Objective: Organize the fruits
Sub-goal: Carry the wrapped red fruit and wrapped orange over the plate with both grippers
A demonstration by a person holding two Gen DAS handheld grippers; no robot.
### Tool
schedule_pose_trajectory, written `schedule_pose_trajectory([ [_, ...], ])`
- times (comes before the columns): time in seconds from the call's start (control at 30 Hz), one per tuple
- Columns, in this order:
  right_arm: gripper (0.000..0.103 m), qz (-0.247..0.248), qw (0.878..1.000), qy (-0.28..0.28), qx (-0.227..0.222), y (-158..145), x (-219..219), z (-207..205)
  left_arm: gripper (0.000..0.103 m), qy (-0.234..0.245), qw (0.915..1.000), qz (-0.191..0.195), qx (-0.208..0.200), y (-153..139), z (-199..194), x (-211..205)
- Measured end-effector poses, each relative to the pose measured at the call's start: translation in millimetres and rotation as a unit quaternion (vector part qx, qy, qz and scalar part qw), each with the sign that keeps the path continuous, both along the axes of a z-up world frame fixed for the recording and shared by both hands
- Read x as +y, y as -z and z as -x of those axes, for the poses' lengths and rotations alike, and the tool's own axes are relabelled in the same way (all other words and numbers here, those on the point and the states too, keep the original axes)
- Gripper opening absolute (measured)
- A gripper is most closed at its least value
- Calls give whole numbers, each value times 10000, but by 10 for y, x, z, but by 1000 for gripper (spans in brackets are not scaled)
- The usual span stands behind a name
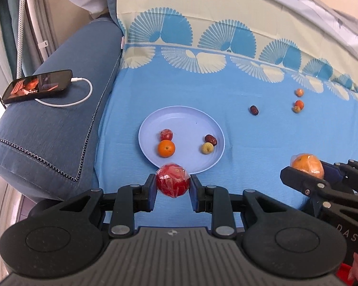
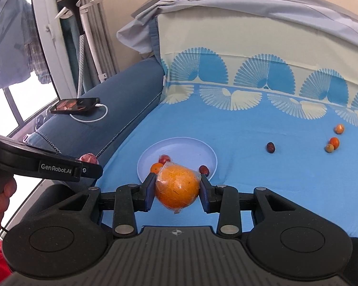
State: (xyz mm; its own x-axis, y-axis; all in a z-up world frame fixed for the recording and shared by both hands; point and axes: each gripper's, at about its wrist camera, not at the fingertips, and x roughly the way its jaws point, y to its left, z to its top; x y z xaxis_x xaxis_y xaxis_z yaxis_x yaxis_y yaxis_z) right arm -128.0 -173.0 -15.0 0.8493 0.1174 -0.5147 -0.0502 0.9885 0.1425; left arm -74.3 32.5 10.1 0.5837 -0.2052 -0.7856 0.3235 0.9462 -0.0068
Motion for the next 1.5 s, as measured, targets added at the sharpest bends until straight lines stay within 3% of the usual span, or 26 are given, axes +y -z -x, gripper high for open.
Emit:
schedule_pose_trajectory([
  [0.37,39,168,9998,8,54,-23,78,9,31,-12,9998,186,11,5,-13,85],
  [1.5,39,131,9992,117,346,72,70,-192,31,-10,9994,170,286,164,-200,70],
])
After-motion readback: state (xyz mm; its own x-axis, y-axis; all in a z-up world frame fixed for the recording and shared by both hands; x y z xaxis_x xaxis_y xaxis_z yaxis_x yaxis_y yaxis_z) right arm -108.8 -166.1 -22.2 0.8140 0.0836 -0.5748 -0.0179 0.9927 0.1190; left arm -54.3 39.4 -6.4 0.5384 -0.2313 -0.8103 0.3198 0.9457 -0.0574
